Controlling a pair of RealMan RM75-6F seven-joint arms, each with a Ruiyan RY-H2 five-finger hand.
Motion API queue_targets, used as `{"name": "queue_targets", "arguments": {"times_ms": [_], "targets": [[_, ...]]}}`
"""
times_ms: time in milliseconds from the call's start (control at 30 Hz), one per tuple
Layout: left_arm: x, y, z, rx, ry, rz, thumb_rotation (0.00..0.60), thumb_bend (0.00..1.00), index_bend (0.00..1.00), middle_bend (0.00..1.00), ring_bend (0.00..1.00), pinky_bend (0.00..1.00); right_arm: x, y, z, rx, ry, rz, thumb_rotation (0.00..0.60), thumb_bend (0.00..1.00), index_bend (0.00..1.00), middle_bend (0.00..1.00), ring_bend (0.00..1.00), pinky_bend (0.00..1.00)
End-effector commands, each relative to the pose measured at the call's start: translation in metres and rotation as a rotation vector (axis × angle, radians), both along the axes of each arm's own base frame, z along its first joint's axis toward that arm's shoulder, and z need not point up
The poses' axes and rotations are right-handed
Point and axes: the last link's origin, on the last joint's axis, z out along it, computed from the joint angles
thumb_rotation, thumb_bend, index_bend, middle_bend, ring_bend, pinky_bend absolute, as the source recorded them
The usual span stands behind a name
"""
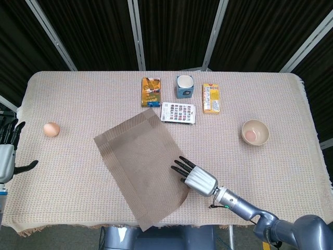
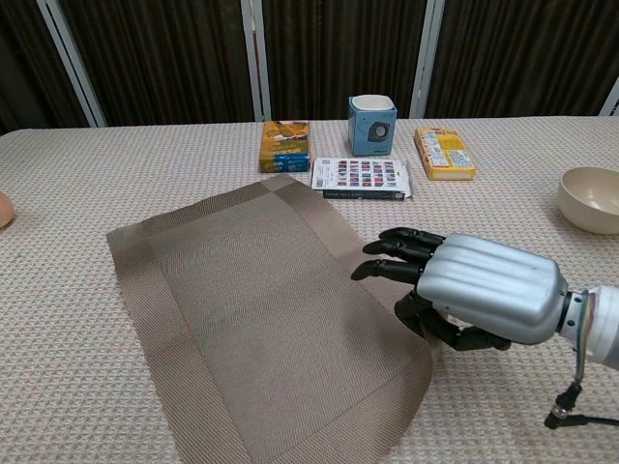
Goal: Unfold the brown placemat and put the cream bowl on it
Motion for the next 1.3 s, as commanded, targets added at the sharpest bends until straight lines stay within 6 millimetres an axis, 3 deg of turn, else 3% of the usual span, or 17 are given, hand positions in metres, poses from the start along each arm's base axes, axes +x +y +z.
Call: {"name": "queue_targets", "arguments": {"times_ms": [33, 333, 467, 567, 700, 967, 1233, 1300], "targets": [[0.000, 0.000, 0.000, -0.001, 0.000, 0.000, 0.600, 0.00, 0.00, 0.00, 0.00, 0.00, -0.007, 0.008, 0.013, 0.010, -0.028, 0.014, 0.600, 0.58, 0.82, 0.12, 0.00, 0.00], [0.002, -0.001, -0.004, -0.012, -0.001, -0.004, 0.600, 0.00, 0.00, 0.00, 0.00, 0.00, -0.049, 0.028, 0.085, -0.047, 0.027, 0.147, 0.600, 0.58, 0.82, 0.16, 0.00, 0.00], [0.004, 0.000, -0.006, -0.018, 0.001, -0.008, 0.600, 0.00, 0.00, 0.00, 0.00, 0.00, -0.061, 0.017, 0.112, -0.124, 0.118, 0.244, 0.600, 0.58, 0.82, 0.16, 0.00, 0.00], [0.005, 0.000, -0.008, -0.023, 0.000, -0.010, 0.600, 0.00, 0.00, 0.00, 0.00, 0.00, -0.064, -0.003, 0.126, -0.184, 0.191, 0.304, 0.600, 0.58, 0.81, 0.17, 0.00, 0.00], [0.006, 0.002, -0.010, -0.030, 0.002, -0.011, 0.600, 0.00, 0.00, 0.00, 0.00, 0.00, -0.059, -0.029, 0.134, -0.234, 0.253, 0.352, 0.600, 0.58, 0.81, 0.17, 0.00, 0.00], [0.003, 0.006, -0.013, -0.035, 0.010, 0.002, 0.600, 0.00, 0.00, 0.00, 0.00, 0.00, -0.030, -0.093, 0.138, -0.363, 0.350, 0.440, 0.600, 0.58, 0.81, 0.18, 0.00, 0.00], [-0.002, 0.007, -0.013, -0.036, 0.017, 0.019, 0.600, 0.00, 0.00, 0.00, 0.00, 0.00, -0.015, -0.132, 0.130, -0.438, 0.452, 0.459, 0.600, 0.56, 0.80, 0.19, 0.00, 0.00], [-0.003, 0.007, -0.013, -0.040, 0.016, 0.020, 0.600, 0.00, 0.00, 0.00, 0.00, 0.00, -0.013, -0.139, 0.129, -0.462, 0.473, 0.460, 0.600, 0.54, 0.75, 0.18, 0.00, 0.00]]}}
